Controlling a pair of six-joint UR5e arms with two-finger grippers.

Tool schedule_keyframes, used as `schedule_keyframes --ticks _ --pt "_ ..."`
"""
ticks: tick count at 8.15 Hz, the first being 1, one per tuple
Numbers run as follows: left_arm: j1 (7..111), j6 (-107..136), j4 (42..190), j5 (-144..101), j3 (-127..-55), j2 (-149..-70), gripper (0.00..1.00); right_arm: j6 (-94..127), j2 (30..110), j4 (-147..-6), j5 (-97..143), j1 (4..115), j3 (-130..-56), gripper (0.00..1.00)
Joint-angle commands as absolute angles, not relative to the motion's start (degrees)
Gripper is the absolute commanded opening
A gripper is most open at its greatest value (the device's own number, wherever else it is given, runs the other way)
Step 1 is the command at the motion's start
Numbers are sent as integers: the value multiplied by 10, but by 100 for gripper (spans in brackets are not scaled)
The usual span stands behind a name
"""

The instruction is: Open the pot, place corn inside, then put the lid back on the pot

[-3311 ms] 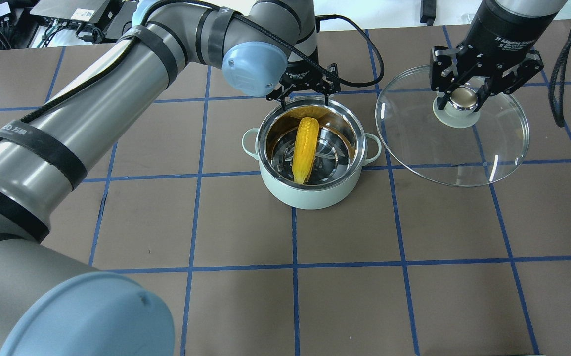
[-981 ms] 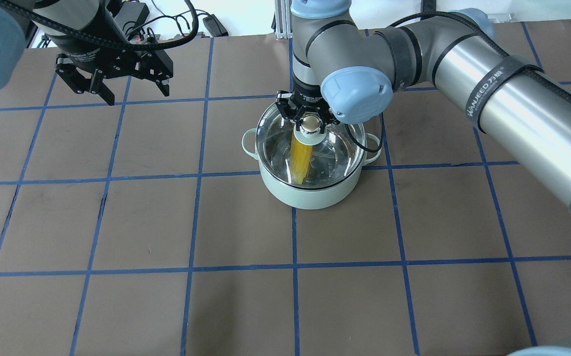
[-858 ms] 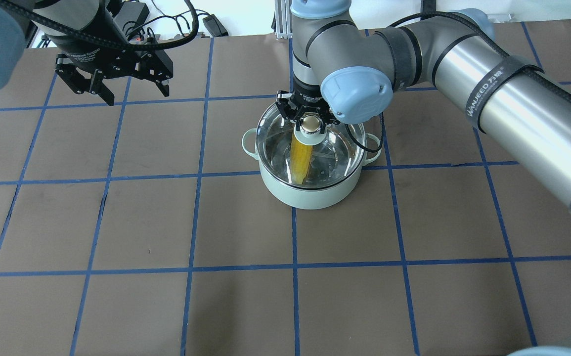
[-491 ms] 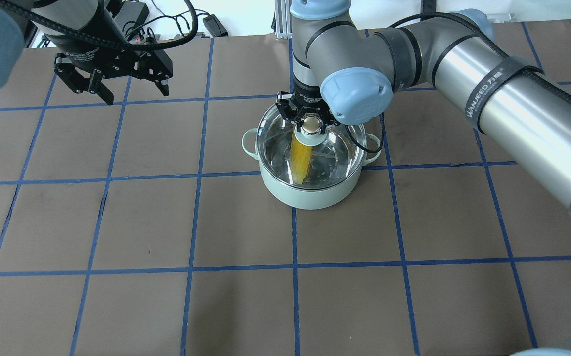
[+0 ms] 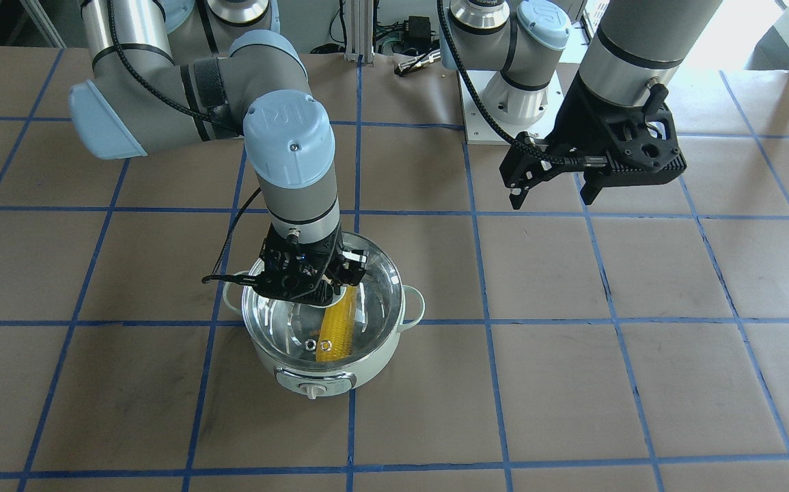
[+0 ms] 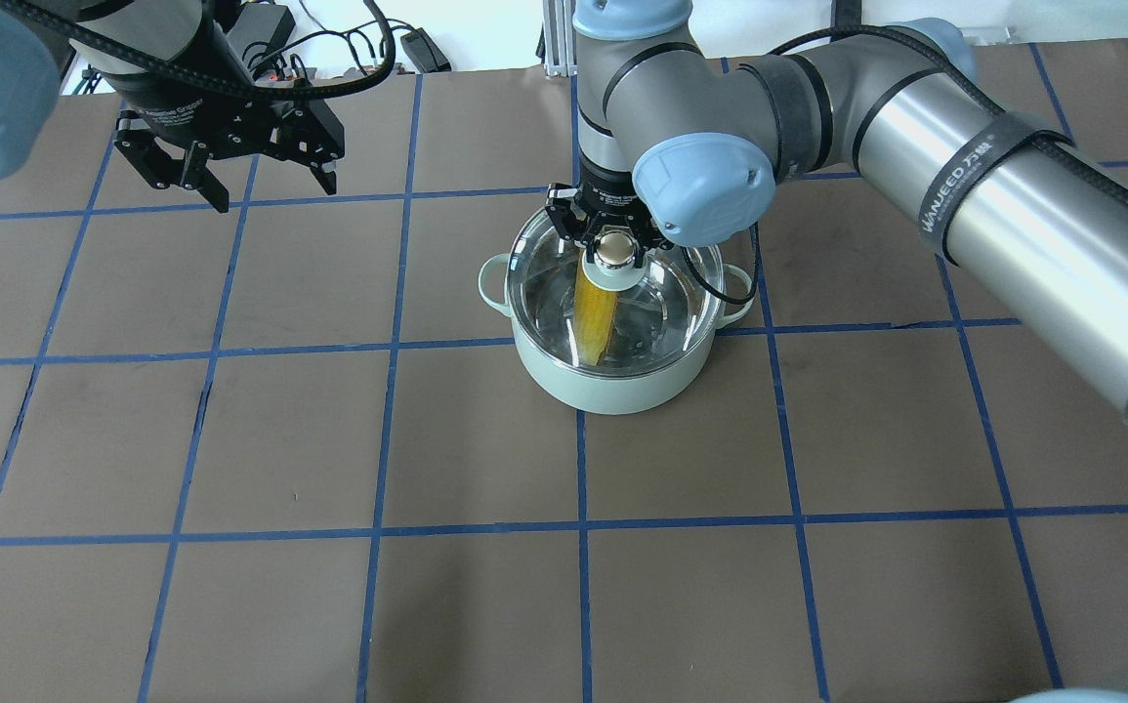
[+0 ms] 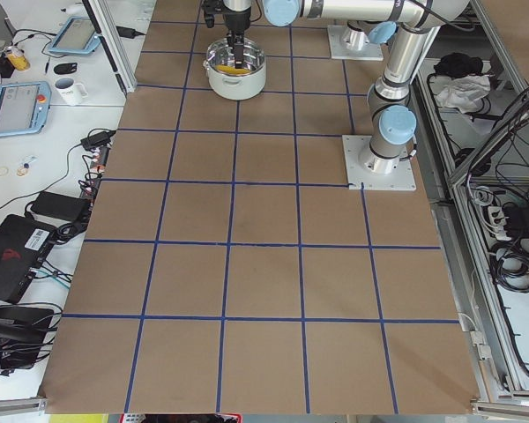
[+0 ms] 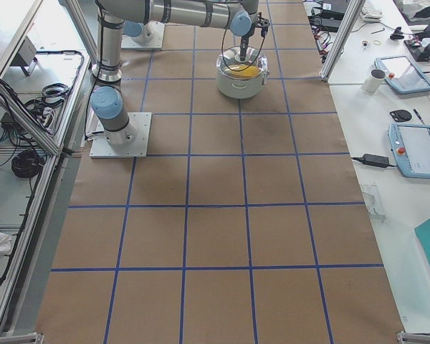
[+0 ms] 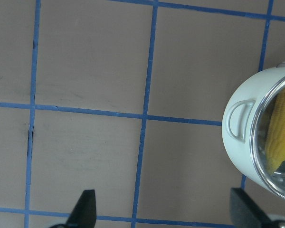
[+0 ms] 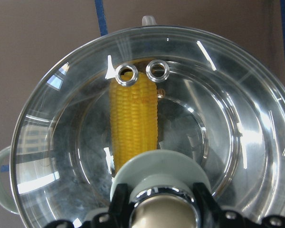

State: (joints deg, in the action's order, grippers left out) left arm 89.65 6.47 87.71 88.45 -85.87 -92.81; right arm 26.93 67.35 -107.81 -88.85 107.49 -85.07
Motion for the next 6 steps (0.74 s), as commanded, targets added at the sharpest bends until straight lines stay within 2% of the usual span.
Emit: schedule_keyframes --ticks 1,2,3,5,6 --pt "896 66 877 884 -859 -933 100 241 667 -1078 -890 1075 -852 24" --pt "896 65 875 884 -859 -934 100 230 667 -1079 -890 1075 -852 41" --pt "896 64 874 883 -858 -934 100 229 667 -1079 -890 1075 -852 53" --pt "896 63 871 883 -856 -937 100 229 667 -1079 -890 1075 -852 58" --pt "896 64 871 883 -856 -937 100 229 671 -1080 -890 1075 -851 75"
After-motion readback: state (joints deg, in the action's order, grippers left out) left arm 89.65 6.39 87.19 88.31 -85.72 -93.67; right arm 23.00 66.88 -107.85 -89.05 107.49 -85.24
